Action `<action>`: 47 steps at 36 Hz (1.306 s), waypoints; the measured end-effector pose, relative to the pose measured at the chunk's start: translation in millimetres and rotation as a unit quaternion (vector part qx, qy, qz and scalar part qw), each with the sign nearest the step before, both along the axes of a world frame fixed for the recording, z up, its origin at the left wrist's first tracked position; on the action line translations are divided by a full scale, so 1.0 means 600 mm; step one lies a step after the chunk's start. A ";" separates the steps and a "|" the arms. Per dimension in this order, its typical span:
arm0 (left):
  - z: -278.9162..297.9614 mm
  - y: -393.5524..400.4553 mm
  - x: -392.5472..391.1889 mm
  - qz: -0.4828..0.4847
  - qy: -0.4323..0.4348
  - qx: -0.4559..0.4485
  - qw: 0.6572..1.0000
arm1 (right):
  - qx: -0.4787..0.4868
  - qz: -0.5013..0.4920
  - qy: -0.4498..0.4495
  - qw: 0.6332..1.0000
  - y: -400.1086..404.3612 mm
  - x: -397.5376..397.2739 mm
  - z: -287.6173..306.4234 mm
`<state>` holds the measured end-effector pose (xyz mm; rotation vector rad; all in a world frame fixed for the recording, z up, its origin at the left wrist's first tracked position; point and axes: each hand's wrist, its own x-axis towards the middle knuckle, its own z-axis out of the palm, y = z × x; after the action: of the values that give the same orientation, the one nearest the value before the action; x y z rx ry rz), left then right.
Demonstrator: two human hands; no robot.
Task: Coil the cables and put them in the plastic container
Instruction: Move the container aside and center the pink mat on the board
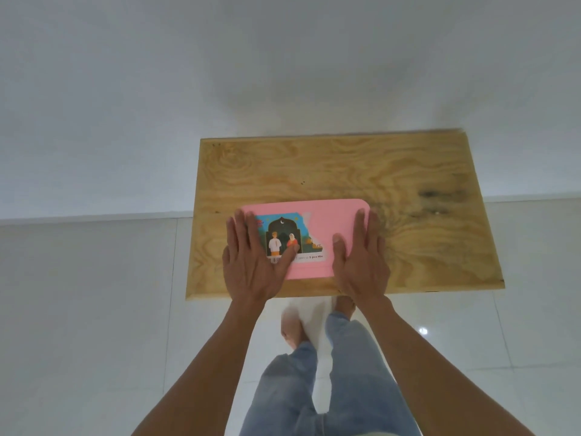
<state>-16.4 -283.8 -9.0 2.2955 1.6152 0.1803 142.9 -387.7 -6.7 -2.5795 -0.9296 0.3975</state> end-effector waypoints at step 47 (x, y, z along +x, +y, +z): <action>-0.012 0.284 0.214 0.000 -0.014 0.043 0.999 | 0.105 0.013 -0.126 0.986 0.275 0.213 -0.040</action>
<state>111.8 -113.7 -16.4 2.3448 1.6243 0.2850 270.7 -222.7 -30.6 -2.4615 -1.0293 -0.0230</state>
